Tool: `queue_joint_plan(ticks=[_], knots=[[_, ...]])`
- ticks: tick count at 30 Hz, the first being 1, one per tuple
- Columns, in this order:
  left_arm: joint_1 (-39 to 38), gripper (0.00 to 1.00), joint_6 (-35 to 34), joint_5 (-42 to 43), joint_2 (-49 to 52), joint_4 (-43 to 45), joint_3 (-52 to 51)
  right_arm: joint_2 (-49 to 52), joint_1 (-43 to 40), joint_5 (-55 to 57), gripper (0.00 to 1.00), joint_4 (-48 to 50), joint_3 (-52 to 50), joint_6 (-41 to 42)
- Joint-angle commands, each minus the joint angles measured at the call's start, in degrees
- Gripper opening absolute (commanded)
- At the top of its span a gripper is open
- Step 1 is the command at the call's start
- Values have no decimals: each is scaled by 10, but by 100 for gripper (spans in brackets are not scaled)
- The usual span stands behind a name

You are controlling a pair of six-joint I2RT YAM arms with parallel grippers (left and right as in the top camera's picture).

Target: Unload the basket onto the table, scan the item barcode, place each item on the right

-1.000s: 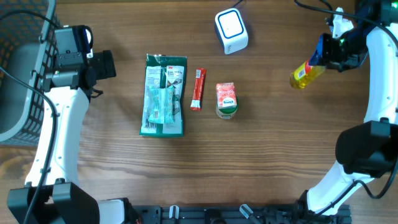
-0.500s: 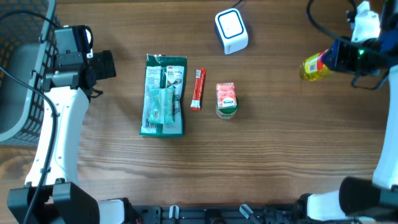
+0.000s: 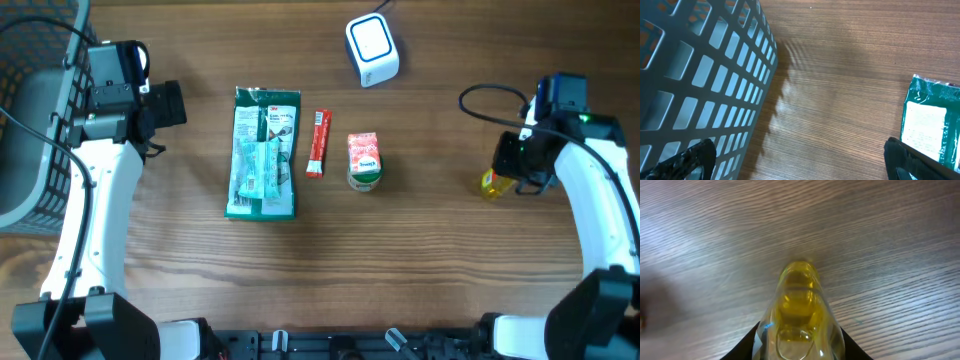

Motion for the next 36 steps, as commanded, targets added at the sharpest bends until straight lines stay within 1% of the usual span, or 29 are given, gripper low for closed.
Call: queue_joint_plan(ticks=[1,2,3,4,5,7,8,9,11,13,17,19,21,23,25,26,30,32,36], knots=[[0,100,4,-1,0,2,1,40,1,30,26,12,2,21],[0,100,4,-1,0,2,1,49,1,30,27,13,2,21],[0,100,4,-1,0,2,1,55,1,30,33,12,2,21],[0,100,4,-1,0,2,1,59,1,30,48,13,2,21],[0,100,4,-1,0,2,1,61,1,29,55,14,2,22],[0,100,4,-1,0,2,1,62,1,28,62,16,2,21],[0,100,4,-1,0,2,1,62,1,28,70,16,2,22],[0,100,4,-1,0,2,1,62,1,28,74,16,2,22],[0,100,4,-1,0,2,1,61,1,33,76,14,10,21],[0,100,4,-1,0,2,1,61,1,43,77,4,42,21],[0,100,4,-1,0,2,1,60,1,42,83,-56,184,7],[0,100,4,-1,0,2,1,60,1,20,84,-83,242,-17],[0,100,4,-1,0,2,1,59,9,-41,89,-103,282,-42],[0,100,4,-1,0,2,1,56,24,-110,91,-110,286,-42],[0,100,4,-1,0,2,1,57,49,-154,97,-125,281,-39],[0,100,4,-1,0,2,1,57,64,-162,97,-126,276,-39],[0,100,4,-1,0,2,1,57,158,-162,97,-114,252,-37],[0,100,4,-1,0,2,1,60,212,-162,100,-96,236,-34],[0,100,4,-1,0,2,1,64,307,-162,99,-32,183,42]])
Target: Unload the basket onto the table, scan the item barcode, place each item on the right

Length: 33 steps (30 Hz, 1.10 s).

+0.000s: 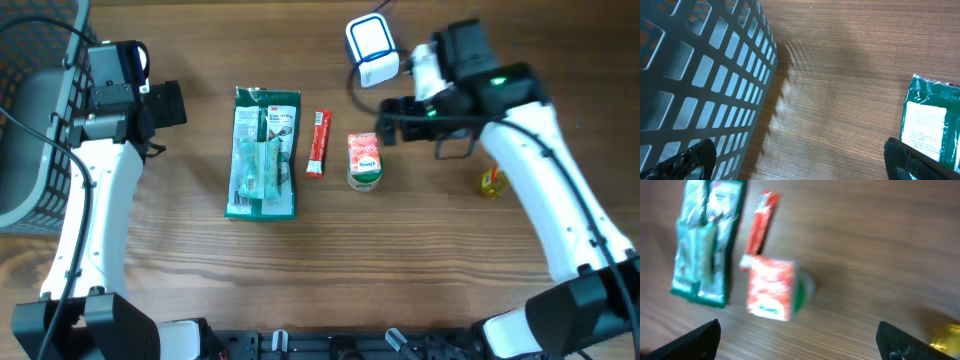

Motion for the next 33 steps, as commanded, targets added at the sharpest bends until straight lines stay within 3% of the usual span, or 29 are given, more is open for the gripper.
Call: queue_joint_plan(ticks=[1,3,9,15,24,29,33], knots=[[0,100,4,-1,0,2,1,5,53,-10,94,40,-46,50],[0,100,4,-1,0,2,1,5,73,-10,86,70,-78,47],[0,100,4,-1,0,2,1,5,92,-11,83,191,-178,28],[0,100,4,-1,0,2,1,5,93,-40,82,211,-185,29],[0,100,4,-1,0,2,1,6,93,-55,83,215,-185,53],[0,100,4,-1,0,2,1,6,93,-274,92,243,-185,-5],[0,100,4,-1,0,2,1,6,96,-258,94,237,-185,-19]])
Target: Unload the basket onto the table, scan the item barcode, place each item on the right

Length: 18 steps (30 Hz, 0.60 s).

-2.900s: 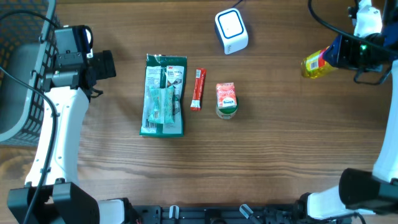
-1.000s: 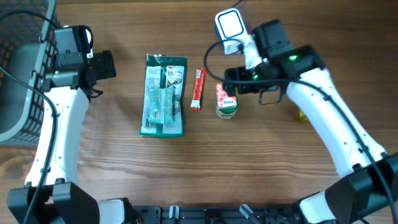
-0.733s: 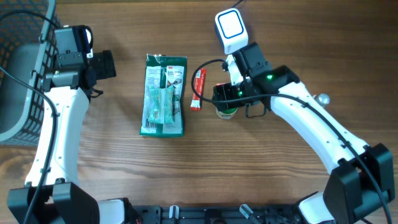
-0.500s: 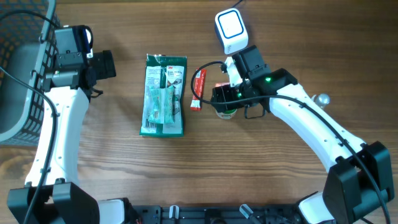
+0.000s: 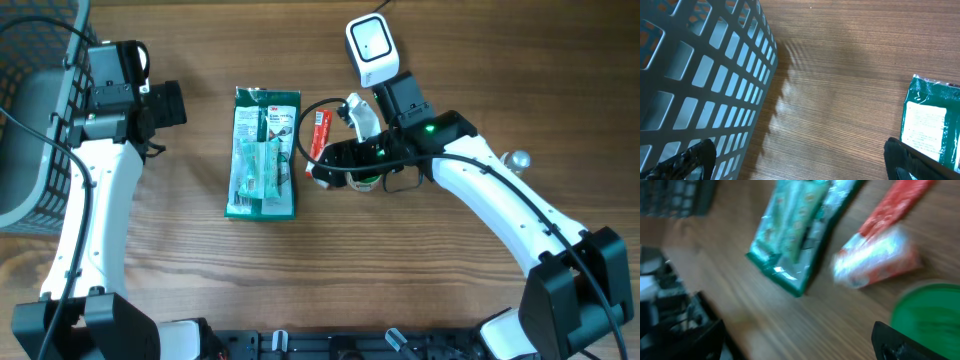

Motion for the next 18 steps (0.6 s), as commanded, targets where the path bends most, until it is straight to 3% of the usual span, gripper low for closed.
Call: queue_joint_plan(ticks=[1,4,9,16,18], knots=[[0,100,4,-1,0,1,1,0,4,-15,94,-4,-2,-26],[0,100,4,-1,0,1,1,0,4,52,94,-3,-2,-11],[0,100,4,-1,0,1,1,0,4,277,98,-19,-2,194],[0,100,4,-1,0,1,1,1,5,278,100,-14,-3,335],[0,100,4,-1,0,1,1,1,5,278,96,-17,-3,337]])
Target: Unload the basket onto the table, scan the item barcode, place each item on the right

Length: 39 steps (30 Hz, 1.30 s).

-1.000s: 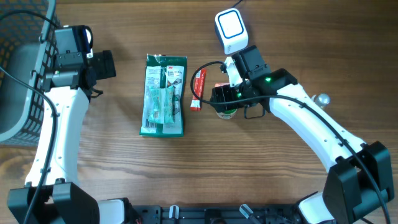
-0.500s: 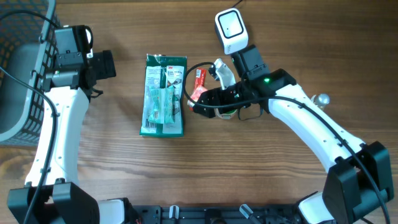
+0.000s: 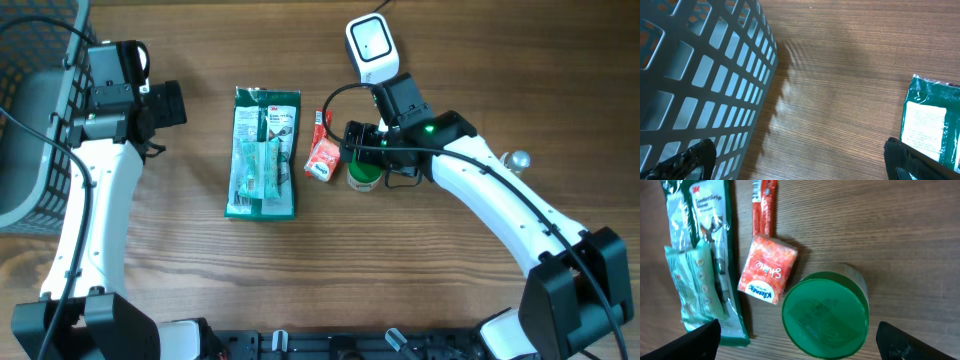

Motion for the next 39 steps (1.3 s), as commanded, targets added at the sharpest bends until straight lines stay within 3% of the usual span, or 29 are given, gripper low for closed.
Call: queue_joint_plan(ticks=[1,4,11,15,18,30,33,39], knots=[[0,100,4,-1,0,1,1,2,3,15,100,-9,-3,78],[0,100,4,-1,0,1,1,11,8,17,100,-36,-3,199],[0,100,4,-1,0,1,1,56,36,78,100,-23,-3,248],[0,100,4,-1,0,1,1,64,37,97,95,-24,-3,247],[0,100,4,-1,0,1,1,64,37,110,81,-28,-3,246],[0,100,4,-1,0,1,1,64,37,117,80,-31,-3,229],[0,100,4,-1,0,1,1,64,37,118,75,-40,-3,206],[0,100,4,-1,0,1,1,64,37,123,75,-62,-3,151]])
